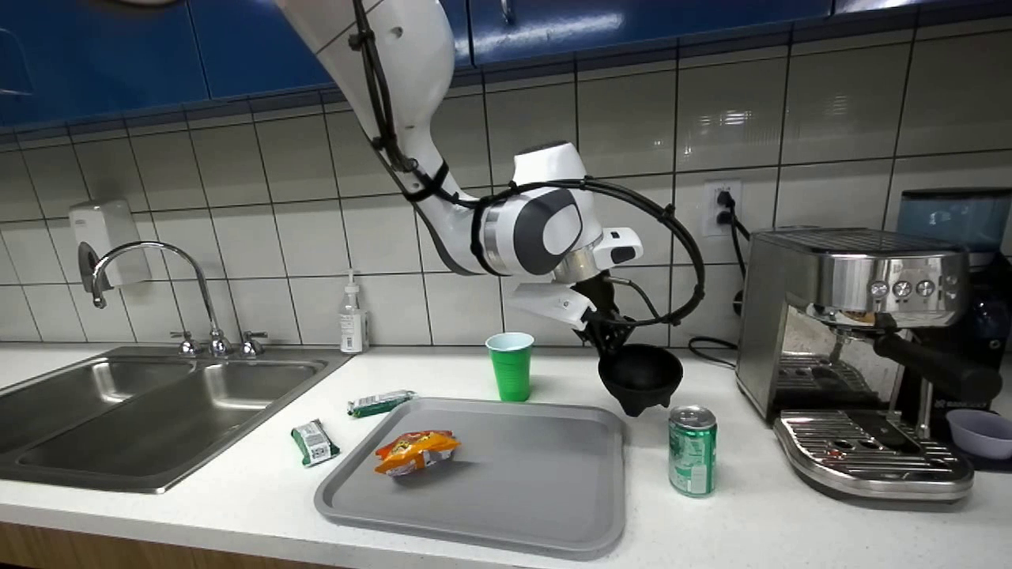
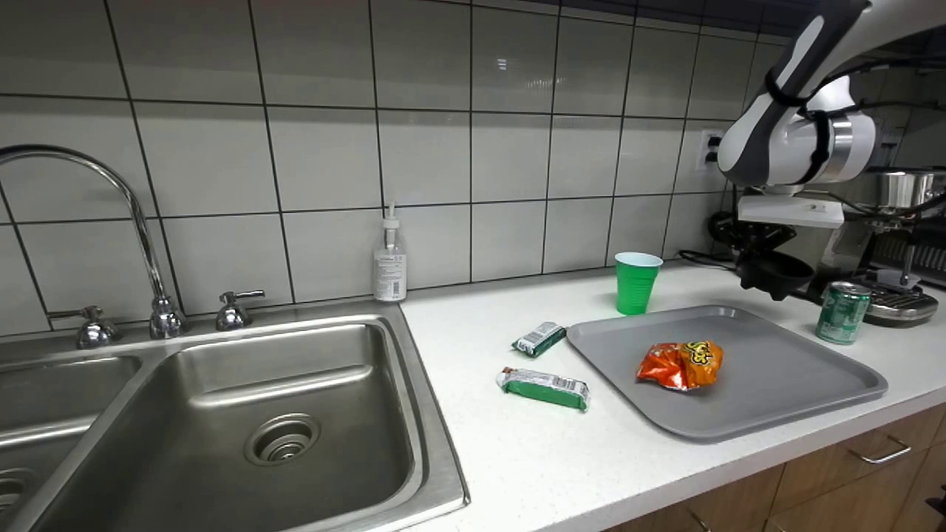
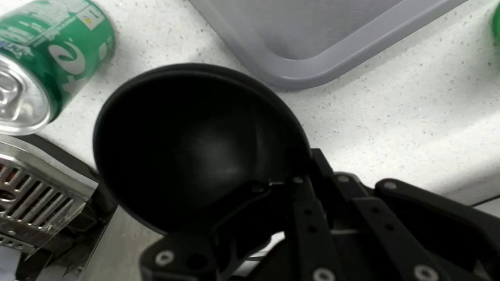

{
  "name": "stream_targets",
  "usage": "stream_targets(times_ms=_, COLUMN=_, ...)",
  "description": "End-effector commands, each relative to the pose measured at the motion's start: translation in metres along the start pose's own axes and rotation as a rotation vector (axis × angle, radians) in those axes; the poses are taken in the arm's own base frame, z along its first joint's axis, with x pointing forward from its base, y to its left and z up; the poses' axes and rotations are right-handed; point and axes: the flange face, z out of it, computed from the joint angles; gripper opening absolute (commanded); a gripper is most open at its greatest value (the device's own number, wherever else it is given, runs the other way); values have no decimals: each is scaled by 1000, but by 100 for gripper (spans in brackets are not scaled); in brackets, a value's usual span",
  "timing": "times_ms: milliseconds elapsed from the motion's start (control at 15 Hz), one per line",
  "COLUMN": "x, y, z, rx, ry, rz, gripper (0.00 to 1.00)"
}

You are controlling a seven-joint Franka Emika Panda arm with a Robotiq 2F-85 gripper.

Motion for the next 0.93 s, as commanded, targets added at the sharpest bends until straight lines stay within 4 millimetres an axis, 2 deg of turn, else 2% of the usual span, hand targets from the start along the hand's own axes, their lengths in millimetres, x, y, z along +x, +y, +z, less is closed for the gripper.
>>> stream_targets(times_ms=0, x=29, y=5, z=19, rx=7, ry=-17, rz=-14, gripper=2)
stream_targets(times_ms=400, x=49, y=0, z=47, rx=-5, ry=-35, rz=-23, gripper=2)
stream_targets(times_ms=867, x=60, y=-7, z=64, rx=-14, ry=-50, rz=-36, gripper=2)
